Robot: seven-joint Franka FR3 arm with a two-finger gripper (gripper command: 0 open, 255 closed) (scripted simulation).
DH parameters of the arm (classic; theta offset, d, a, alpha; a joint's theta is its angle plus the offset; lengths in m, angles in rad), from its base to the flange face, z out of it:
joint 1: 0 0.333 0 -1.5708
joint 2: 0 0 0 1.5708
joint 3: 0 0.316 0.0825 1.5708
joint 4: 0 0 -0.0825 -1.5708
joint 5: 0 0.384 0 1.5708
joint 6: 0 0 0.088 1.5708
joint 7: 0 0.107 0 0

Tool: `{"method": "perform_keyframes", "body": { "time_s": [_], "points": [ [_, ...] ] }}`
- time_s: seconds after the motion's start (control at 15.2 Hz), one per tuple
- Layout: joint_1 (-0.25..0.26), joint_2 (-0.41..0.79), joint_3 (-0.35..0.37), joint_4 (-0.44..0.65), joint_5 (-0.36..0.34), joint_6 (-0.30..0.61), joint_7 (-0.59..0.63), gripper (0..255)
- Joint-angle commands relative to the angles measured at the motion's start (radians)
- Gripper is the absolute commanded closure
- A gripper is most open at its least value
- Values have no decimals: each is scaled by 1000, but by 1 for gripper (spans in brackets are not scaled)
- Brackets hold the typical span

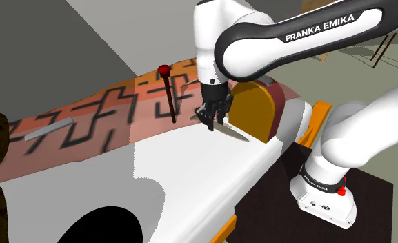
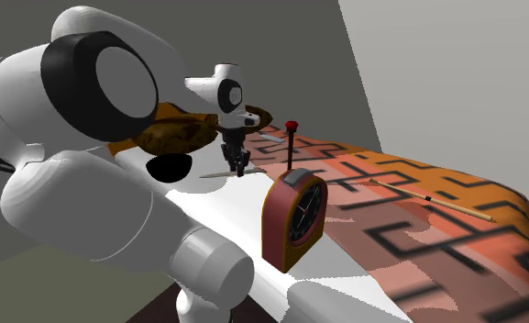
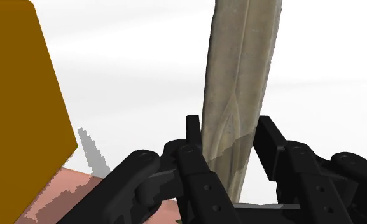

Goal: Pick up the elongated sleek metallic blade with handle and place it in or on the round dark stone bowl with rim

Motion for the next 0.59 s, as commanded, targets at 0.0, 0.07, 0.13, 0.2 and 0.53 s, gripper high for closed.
{"method": "perform_keyframes", "body": {
  "time_s": [0.0, 0.07, 0.13, 0.2, 0.53],
  "points": [
    [6, 42, 46, 43, 8, 4, 54, 255],
    [8, 64, 69, 66, 10, 6, 81, 255],
    [9, 86, 92, 89, 10, 8, 108, 255],
    [10, 110, 116, 113, 9, 10, 135, 255],
    [2, 248, 237, 248, -25, 17, 283, 255]
  ]
}}
